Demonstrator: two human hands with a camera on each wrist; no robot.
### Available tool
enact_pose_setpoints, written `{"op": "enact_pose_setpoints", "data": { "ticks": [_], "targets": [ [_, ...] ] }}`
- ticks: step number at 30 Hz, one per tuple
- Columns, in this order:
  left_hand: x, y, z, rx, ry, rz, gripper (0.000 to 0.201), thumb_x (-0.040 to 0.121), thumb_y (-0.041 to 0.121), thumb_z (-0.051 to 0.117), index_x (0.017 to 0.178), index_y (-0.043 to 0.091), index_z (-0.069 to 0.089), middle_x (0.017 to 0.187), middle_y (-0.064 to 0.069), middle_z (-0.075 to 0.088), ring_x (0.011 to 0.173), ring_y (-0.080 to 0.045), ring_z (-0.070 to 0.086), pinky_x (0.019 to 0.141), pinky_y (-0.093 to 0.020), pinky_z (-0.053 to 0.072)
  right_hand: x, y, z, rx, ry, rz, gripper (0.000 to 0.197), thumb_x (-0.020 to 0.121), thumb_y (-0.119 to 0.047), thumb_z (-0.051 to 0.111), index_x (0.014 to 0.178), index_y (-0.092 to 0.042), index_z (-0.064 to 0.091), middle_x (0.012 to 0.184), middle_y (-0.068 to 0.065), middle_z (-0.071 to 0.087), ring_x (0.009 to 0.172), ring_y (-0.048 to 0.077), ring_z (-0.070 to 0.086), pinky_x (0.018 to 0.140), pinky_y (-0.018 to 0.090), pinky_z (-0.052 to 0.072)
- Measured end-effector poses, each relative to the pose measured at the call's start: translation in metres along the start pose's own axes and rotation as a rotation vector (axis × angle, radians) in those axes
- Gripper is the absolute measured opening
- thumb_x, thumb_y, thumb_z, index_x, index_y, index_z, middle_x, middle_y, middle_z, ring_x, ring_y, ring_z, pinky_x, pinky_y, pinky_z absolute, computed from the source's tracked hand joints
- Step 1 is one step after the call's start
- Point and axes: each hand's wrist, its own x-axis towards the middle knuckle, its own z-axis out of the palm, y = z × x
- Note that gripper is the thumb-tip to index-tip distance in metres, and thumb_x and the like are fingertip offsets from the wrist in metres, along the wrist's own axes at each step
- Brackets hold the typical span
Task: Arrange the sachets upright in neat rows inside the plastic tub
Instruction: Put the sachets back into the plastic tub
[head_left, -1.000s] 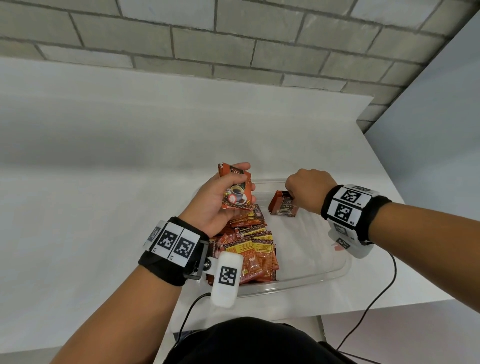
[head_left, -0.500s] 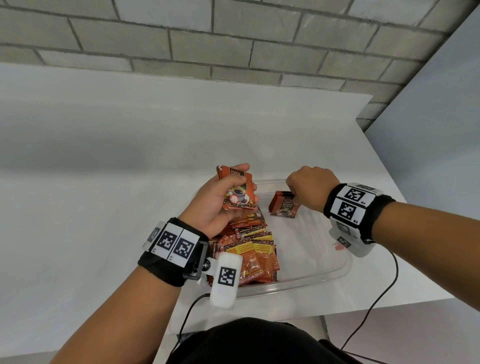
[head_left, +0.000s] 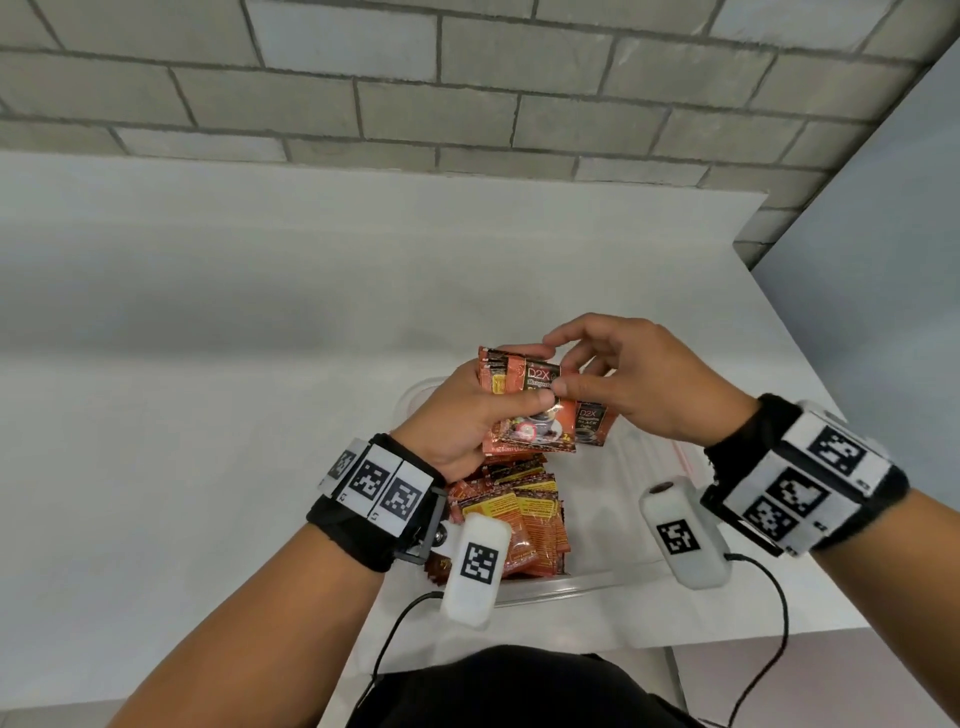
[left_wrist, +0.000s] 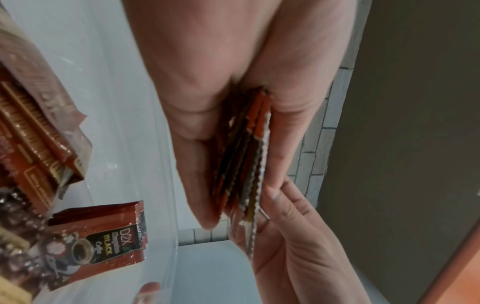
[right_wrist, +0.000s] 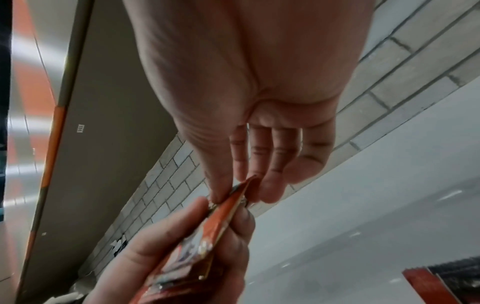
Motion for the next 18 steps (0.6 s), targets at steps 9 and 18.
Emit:
{"op": "enact_pose_setpoints", "data": {
  "ticks": [9,18],
  "targets": [
    [0.004,-0.009,0.003,0.007,-0.027,0.012,0.041,0.069,-0.007,0.061,0.105,0.011,0.065,0.094,-0.013,0.070,0.085,-0.026,0.069,0.076,-0.039,0.057,-0.007,0.011,-0.008,0.129,0.041,0.065,0.015,0.081,-0.015,0.072,0.095,-0.021,0.069,0.083,0.001,0.067,0.080,0.022,0.065,0.078,0.040,0.055],
    [0.000,-0.010,0.003,0.084,-0.060,-0.014,0.058,0.067,-0.008,0.064,0.121,0.011,0.056,0.102,-0.011,0.070,0.091,-0.024,0.068,0.081,-0.038,0.057,-0.007,0.011,-0.016,0.080,0.037,0.091,0.009,0.080,-0.009,0.074,0.077,-0.016,0.069,0.064,-0.007,0.062,0.050,-0.004,0.053,0.045,0.008,0.038]
  ]
}}
